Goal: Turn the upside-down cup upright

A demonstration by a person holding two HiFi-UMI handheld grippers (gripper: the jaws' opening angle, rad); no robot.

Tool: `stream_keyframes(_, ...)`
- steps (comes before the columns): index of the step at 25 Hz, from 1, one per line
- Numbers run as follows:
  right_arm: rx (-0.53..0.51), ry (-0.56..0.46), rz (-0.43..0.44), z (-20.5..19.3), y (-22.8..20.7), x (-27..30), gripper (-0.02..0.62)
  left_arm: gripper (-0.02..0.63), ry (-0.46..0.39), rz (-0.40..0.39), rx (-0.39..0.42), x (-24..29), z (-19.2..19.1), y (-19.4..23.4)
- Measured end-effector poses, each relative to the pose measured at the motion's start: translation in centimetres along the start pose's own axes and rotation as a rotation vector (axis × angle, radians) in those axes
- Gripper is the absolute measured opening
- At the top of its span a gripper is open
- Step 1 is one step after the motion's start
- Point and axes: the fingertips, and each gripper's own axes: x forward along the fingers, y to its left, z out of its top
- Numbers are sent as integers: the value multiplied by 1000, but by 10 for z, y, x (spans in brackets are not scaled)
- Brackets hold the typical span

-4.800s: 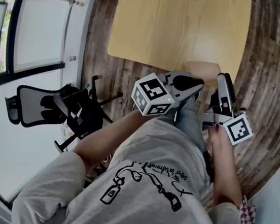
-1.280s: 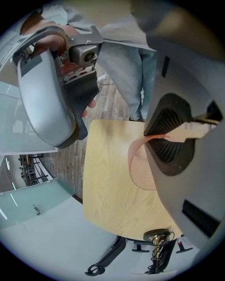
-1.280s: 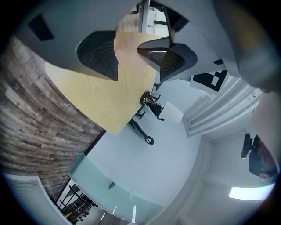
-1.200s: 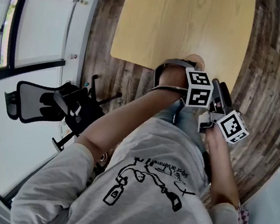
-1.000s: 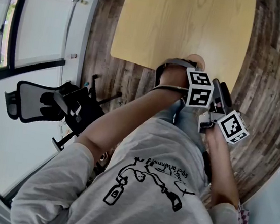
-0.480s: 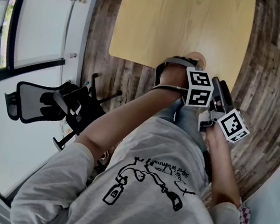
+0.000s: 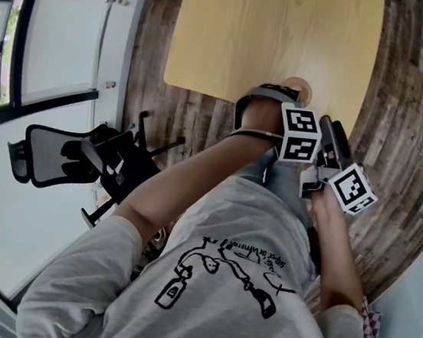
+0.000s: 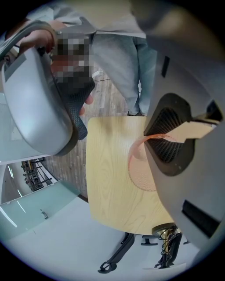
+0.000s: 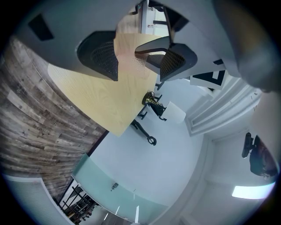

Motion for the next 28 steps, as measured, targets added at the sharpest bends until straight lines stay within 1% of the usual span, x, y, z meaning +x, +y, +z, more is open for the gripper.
stream_keyframes(13, 21, -4, -10, -1, -3, -2, 305, 23, 35, 40, 60, 2, -1, -1)
stream_keyframes(20, 11, -6, 2, 0, 0, -2, 305, 25, 51, 67, 89, 1, -1, -1)
stream_keyframes(28, 9, -5, 5, 0, 0, -4, 305, 29, 51, 84, 98, 1, 1, -3)
